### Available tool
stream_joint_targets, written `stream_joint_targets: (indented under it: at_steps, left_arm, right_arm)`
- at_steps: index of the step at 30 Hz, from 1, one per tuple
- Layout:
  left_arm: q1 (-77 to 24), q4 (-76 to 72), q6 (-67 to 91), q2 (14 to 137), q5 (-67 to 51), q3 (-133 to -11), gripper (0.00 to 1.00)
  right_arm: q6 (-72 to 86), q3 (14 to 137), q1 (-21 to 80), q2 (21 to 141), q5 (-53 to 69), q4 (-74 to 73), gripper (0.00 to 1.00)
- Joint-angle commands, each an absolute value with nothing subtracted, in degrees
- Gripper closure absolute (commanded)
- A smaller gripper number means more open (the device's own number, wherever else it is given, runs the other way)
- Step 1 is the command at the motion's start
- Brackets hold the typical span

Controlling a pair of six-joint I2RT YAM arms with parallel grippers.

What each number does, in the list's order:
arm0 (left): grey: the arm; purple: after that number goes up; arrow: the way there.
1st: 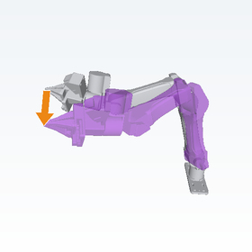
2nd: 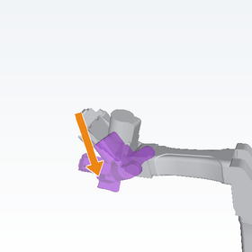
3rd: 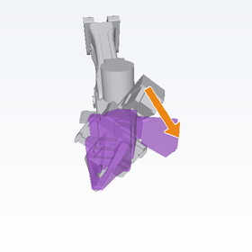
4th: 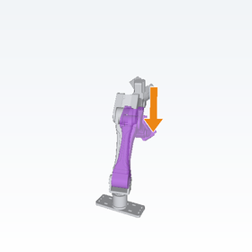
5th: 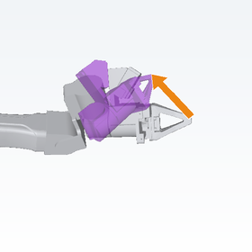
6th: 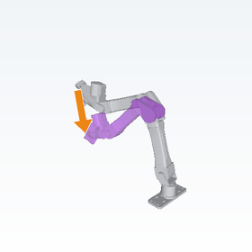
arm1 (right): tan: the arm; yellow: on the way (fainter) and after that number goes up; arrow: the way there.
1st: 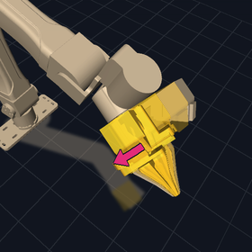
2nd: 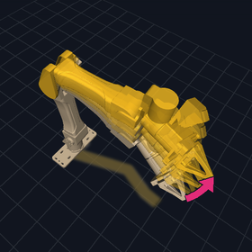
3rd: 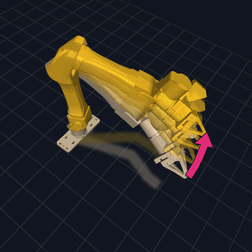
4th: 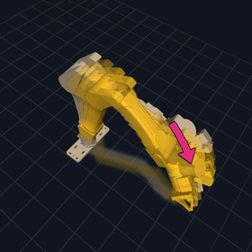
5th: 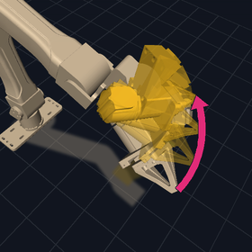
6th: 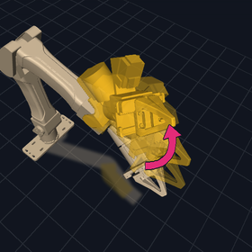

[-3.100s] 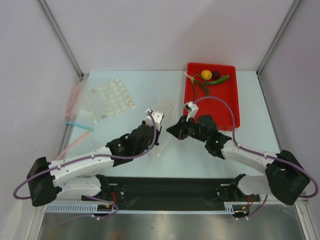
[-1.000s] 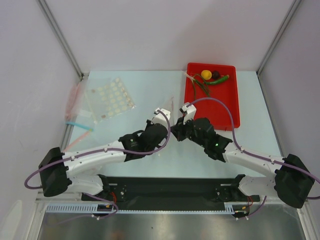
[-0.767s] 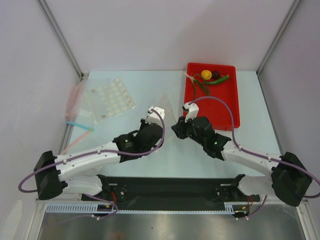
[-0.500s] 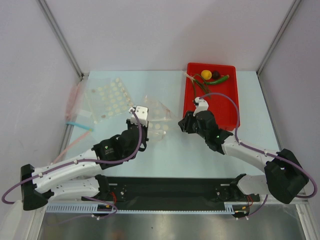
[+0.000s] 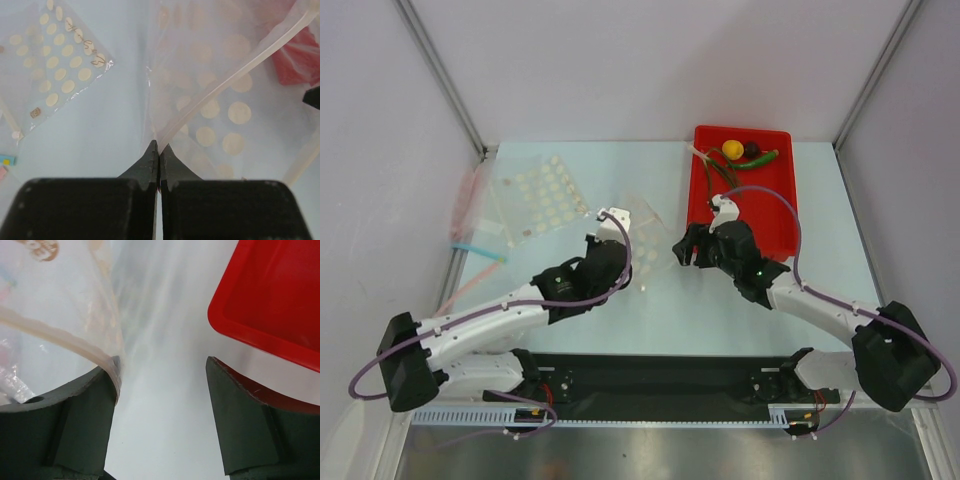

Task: Place the food in the zip-top bag and seal the zipper
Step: Open the zipper of the food storage bag at the center of the board, then pick up the fake vegetable from the bin.

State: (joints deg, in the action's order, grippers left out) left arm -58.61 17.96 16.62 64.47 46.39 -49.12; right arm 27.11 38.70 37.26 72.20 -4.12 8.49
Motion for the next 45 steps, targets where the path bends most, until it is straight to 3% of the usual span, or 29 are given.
stream_joint_targets:
  at_steps: [1, 6, 8, 10, 16, 25, 33, 37, 45]
  left_arm:
    - [-55.37, 16.00, 17.58, 67.14, 40.96, -51.68, 1.00]
    - [-54.40, 16.96, 18.01, 70.22, 38.85, -56.68, 1.00]
    - [-54.32, 18.88, 17.84, 73.20, 38.93, -61.14, 1.00]
    - [-54.14, 21.08, 17.05, 77.05, 39.55, -64.49, 1.00]
    - [-53.61, 26.63, 17.84, 87.52, 42.28, -75.14, 1.00]
    - [-53.53, 25.31, 19.95, 92.20, 46.58, -75.76, 1.00]
    - [-53.44, 29.87, 19.60, 89.91, 55.62, -77.25, 1.00]
    - [-52.39, 32.96, 19.25, 87.90, 60.29, -77.61, 1.00]
    - [-48.43, 28.13, 11.87, 83.41, 51.87, -75.76, 1.00]
  right_arm:
    - [25.14, 38.76, 37.27, 69.87, -1.76, 10.81, 0.26]
    - [23.29, 39.20, 37.27, 68.65, 2.01, 11.69, 0.19]
    - [22.24, 39.64, 37.26, 68.03, 3.77, 12.83, 0.07]
    - [21.97, 39.99, 37.09, 67.15, 4.83, 13.18, 0.02]
    - [22.85, 41.31, 32.98, 65.13, 5.01, 11.61, 0.03]
    - [27.51, 42.27, 17.59, 65.38, 7.55, 11.85, 0.10]
    - [17.42, 53.42, 16.08, 83.46, 0.35, 18.36, 0.12]
    - [11.35, 64.74, 16.08, 93.48, 0.00, 16.70, 0.12]
    - [1.16, 77.42, 16.52, 108.62, 1.50, 19.86, 0.16]
